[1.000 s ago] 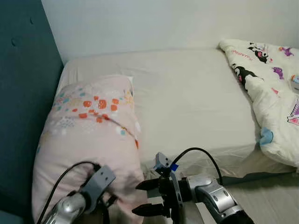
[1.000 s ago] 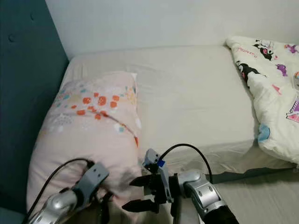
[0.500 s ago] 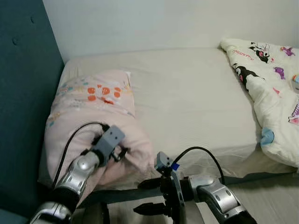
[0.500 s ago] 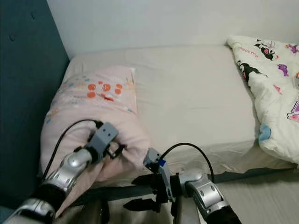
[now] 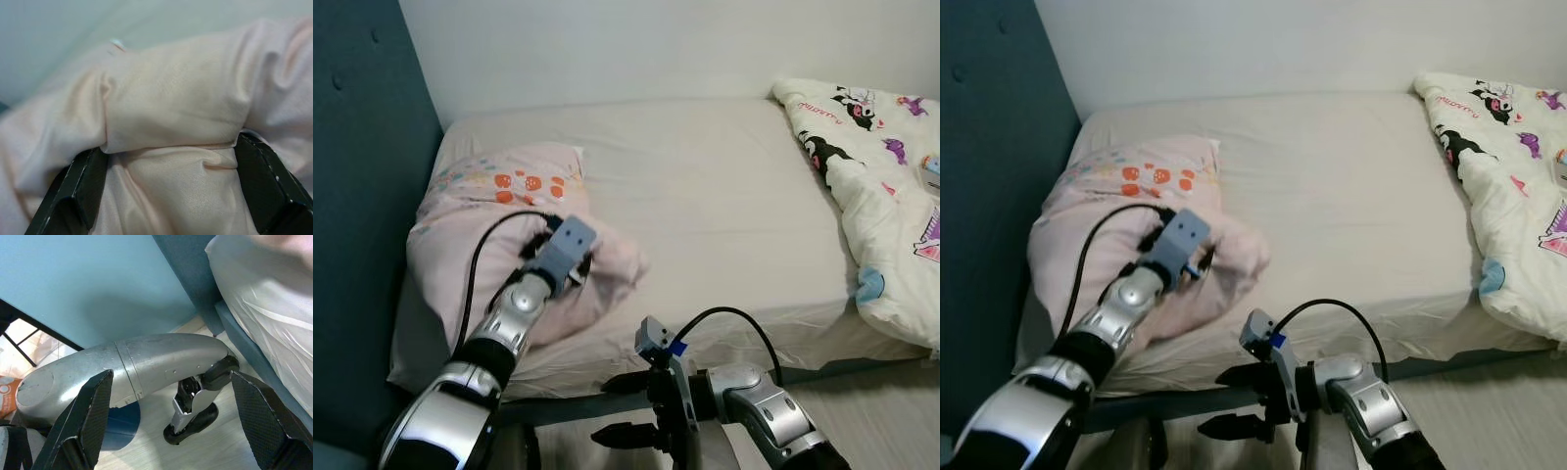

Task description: Clean up the room

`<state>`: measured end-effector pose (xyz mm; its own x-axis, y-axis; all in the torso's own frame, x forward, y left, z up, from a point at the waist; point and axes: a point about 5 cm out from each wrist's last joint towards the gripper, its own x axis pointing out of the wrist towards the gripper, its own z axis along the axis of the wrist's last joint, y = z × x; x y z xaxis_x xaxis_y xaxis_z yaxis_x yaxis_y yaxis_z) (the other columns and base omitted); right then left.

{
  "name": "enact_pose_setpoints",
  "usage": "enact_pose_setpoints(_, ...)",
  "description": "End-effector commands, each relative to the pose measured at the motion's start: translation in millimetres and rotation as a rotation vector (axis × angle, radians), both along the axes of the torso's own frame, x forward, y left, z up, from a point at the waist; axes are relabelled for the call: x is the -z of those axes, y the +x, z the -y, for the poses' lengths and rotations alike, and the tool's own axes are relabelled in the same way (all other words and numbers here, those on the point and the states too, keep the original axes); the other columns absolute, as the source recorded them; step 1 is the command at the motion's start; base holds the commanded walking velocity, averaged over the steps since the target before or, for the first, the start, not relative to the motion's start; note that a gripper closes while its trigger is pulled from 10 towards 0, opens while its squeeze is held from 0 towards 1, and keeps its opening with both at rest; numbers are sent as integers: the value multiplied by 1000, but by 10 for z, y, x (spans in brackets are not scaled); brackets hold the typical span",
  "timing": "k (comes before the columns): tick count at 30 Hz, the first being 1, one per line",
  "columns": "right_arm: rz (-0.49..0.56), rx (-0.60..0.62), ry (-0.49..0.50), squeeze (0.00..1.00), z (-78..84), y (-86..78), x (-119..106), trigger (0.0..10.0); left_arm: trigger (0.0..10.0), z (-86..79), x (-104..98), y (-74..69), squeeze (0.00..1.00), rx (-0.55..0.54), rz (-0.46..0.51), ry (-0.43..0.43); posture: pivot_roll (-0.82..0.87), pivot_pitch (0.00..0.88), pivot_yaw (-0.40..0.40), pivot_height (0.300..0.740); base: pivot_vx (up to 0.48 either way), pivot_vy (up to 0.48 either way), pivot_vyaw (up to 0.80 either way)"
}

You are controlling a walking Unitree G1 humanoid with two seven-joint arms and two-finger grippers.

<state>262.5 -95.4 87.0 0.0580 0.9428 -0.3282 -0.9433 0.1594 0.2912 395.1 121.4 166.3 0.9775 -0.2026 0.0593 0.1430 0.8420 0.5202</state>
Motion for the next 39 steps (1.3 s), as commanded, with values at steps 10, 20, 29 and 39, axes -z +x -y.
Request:
enact_pose_setpoints(10,-8,2,5,0,-38,-24,28,10000,10000,-541,191,-126,0,-15,-40,-20,-19,205,-71,582,0,0,0)
enact_pose_setpoints(20,-4,-3,17,0,-100,-23,41,10000,10000,-1063,557,-616,0,144,-181,-183,-1,192,-71,582,0,0,0)
enact_pose_setpoints(29,-12,2,33,0,-122,-28,64,10000,10000,-1518,387,-1446,0,338,-328,-435,25,177,-68,582,0,0,0)
enact_pose_setpoints(39,-16,17,44,0,-139,-22,81,10000,10000,-2102,391,-1760,0,21,-408,-749,34,170,-54,582,0,0,0)
